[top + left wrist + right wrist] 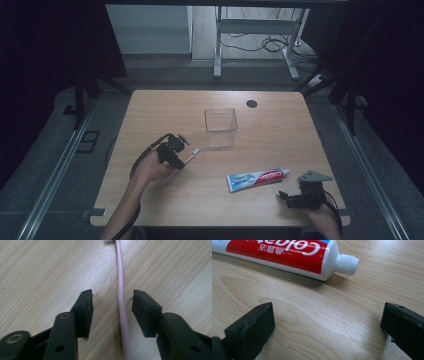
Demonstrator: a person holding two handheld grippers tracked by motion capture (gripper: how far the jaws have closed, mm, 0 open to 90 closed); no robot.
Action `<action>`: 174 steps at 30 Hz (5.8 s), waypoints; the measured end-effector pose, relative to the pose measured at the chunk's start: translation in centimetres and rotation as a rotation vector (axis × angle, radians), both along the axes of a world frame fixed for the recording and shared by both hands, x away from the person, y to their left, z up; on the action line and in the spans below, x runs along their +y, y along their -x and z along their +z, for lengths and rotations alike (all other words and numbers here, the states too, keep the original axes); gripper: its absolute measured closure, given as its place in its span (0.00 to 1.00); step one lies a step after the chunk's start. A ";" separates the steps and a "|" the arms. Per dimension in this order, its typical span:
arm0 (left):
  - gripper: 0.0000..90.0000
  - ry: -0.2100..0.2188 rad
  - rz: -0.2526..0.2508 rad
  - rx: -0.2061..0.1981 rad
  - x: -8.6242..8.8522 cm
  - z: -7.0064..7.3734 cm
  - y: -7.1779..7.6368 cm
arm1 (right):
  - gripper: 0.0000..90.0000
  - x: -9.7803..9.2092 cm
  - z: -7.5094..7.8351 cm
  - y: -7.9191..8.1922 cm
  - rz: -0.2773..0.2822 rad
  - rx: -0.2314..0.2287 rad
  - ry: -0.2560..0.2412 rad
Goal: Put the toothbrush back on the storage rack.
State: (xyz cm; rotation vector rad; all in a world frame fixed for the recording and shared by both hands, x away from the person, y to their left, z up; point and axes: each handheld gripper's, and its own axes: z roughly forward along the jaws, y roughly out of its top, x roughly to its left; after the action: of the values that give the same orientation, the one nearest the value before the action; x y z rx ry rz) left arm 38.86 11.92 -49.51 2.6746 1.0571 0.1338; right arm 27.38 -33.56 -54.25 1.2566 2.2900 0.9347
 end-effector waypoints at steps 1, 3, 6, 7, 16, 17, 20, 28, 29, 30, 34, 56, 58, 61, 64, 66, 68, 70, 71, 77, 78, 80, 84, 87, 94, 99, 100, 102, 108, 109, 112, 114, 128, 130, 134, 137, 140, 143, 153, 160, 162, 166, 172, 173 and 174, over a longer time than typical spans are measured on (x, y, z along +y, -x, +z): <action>0.61 -0.001 0.001 0.004 -0.1 -0.1 -0.1 | 0.00 0.0 0.0 0.0 0.000 0.000 0.000; 0.65 -0.010 -0.003 0.017 -0.2 -0.3 -0.3 | 0.00 0.0 0.0 0.0 0.000 0.000 0.000; 0.71 -0.015 -0.004 0.026 -0.4 -0.5 -0.4 | 0.00 0.0 0.0 0.0 0.000 0.000 0.000; 0.73 -0.017 -0.006 0.036 -0.5 -0.6 -0.5 | 0.00 0.0 0.0 0.0 0.000 0.000 0.000; 0.91 -0.023 0.001 0.077 -1.0 -0.8 -0.8 | 0.00 0.0 0.0 0.0 0.000 0.000 0.000; 0.92 -0.024 0.008 0.086 -1.0 -0.7 -0.8 | 0.00 0.0 0.0 0.0 0.000 0.000 0.000; 0.93 -0.022 0.018 0.090 -1.1 -0.7 -0.9 | 0.00 0.0 0.0 0.0 0.000 0.000 0.000; 0.93 0.016 0.033 0.091 -0.6 0.1 -1.0 | 0.00 0.0 0.0 0.0 0.000 0.000 0.000; 0.93 0.024 0.035 0.088 -0.5 0.2 -1.0 | 0.00 0.0 0.0 0.0 0.000 0.000 0.000; 0.93 0.031 0.035 0.088 -0.4 0.4 -1.0 | 0.00 0.0 0.0 0.0 0.000 0.000 0.000; 0.93 0.056 0.037 0.083 -0.2 0.8 -1.0 | 0.00 0.0 0.0 0.0 0.000 0.000 0.000; 0.94 0.205 0.046 -0.007 0.8 5.0 -1.0 | 0.00 0.0 0.0 0.0 0.000 0.001 0.000; 0.94 0.220 0.046 -0.015 0.8 5.5 -1.1 | 0.00 0.0 0.0 0.0 -0.001 0.001 0.000; 0.94 0.232 0.045 -0.029 0.7 6.2 -1.1 | 0.00 0.0 0.0 0.0 -0.001 0.001 -0.001; 0.94 0.246 0.039 -0.048 0.7 7.2 -1.3 | 0.00 0.0 0.0 0.0 -0.001 0.001 -0.001; 0.94 0.249 0.036 -0.056 0.7 7.6 -1.3 | 0.00 0.0 0.0 0.0 -0.001 0.001 -0.001; 0.94 0.255 0.037 -0.068 0.6 8.0 -1.4 | 0.00 0.0 0.0 0.0 -0.001 0.001 -0.001; 0.94 0.264 0.037 -0.077 0.6 8.5 -1.5 | 0.00 0.0 0.0 0.0 -0.001 0.001 -0.001; 0.94 0.273 0.037 -0.089 0.5 8.9 -1.5 | 0.00 0.0 0.0 0.0 -0.001 0.001 -0.001; 0.94 0.303 0.040 -0.116 0.2 10.1 -2.0 | 0.00 0.0 0.0 0.0 -0.001 0.001 -0.001; 0.94 0.303 0.040 -0.118 0.2 10.2 -2.0 | 0.00 0.0 0.0 0.0 -0.001 0.001 -0.001; 0.94 0.305 0.042 -0.129 0.0 10.5 -2.2 | 0.00 0.0 0.0 0.0 -0.001 0.001 -0.001; 0.94 0.311 0.042 -0.143 -0.4 10.9 -2.5 | 0.00 0.0 0.0 0.0 -0.001 0.001 -0.001; 0.94 0.318 0.042 -0.156 -0.8 11.3 -2.8 | 0.00 0.0 0.0 0.0 -0.001 0.001 -0.001; 0.94 0.337 0.037 -0.186 -2.0 12.1 -3.6 | 0.00 0.0 0.0 0.0 -0.001 0.001 -0.001; 0.94 0.346 0.031 -0.207 -3.2 12.5 -4.2 | 0.00 0.0 0.0 0.0 -0.001 0.001 -0.001; 0.94 0.346 0.031 -0.207 -3.2 12.5 -4.2 | 0.00 0.0 0.0 0.0 -0.001 0.001 -0.001; 0.94 0.348 0.027 -0.217 -3.6 12.7 -4.5 | 0.00 0.0 0.0 0.0 -0.001 0.001 -0.001; 0.94 0.367 0.028 -0.235 -4.5 12.8 -5.1 | 0.00 0.0 0.0 0.0 -0.001 0.001 -0.001; 0.94 0.370 0.029 -0.240 -4.7 12.9 -5.2 | 0.00 0.0 0.0 0.0 -0.001 0.001 -0.001; 0.94 0.380 0.028 -0.251 -5.2 12.9 -5.6 | 0.00 0.0 0.0 0.0 0.002 0.000 -0.002; 0.94 0.386 0.029 -0.255 -5.5 12.9 -5.9 | 0.00 0.0 0.0 0.0 0.004 0.000 -0.002; 0.94 0.417 0.038 -0.306 -7.5 12.8 -7.6 | 0.00 0.0 0.0 -0.1 0.008 -0.002 -0.001; 0.94 0.419 0.036 -0.319 -7.9 12.8 -8.0 | 0.00 0.0 0.0 -0.1 0.008 -0.002 -0.001; 0.94 0.425 0.040 -0.332 -8.3 12.7 -8.5 | 0.00 0.0 0.0 -0.1 0.009 -0.002 -0.001; 0.94 0.429 0.044 -0.342 -8.6 12.6 -8.9 | 0.00 0.0 0.0 -0.1 0.009 -0.002 -0.001; 0.94 0.429 0.043 -0.349 -9.0 12.4 -9.3 | 0.00 0.0 0.0 -0.1 0.010 -0.002 -0.001; 0.94 0.428 0.046 -0.365 -9.6 12.1 -9.8 | 0.00 0.0 0.0 -0.1 0.011 -0.002 -0.001; 0.94 0.432 0.054 -0.382 -10.4 10.8 -10.6 | 0.00 0.0 0.0 -0.1 0.012 -0.002 -0.001; 0.94 0.426 0.052 -0.383 -10.6 9.4 -10.6 | 0.00 0.0 0.0 -0.1 0.013 -0.003 0.000; 0.94 0.421 0.046 -0.388 -10.6 9.1 -10.6 | 0.00 0.0 0.0 -0.1 0.012 -0.002 -0.001; 0.94 0.421 0.044 -0.386 -10.5 8.3 -10.5 | 0.00 0.0 0.0 -0.1 0.012 -0.002 -0.001; 0.94 0.412 0.041 -0.378 -10.2 7.1 -10.3 | 0.00 0.0 0.0 -0.1 0.012 -0.002 -0.001; 0.94 0.410 0.043 -0.378 -10.2 6.9 -10.3 | 0.00 0.0 0.0 -0.1 0.012 -0.002 -0.001; 0.94 0.409 0.040 -0.377 -10.2 6.7 -10.3 | 0.00 0.0 0.0 -0.1 0.012 -0.001 -0.001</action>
State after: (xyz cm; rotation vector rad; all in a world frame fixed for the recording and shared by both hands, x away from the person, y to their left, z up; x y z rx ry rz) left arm 49.13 1.70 -42.77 2.1552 0.9021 0.3701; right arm 27.51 -33.54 -54.26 1.2432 2.2989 0.9406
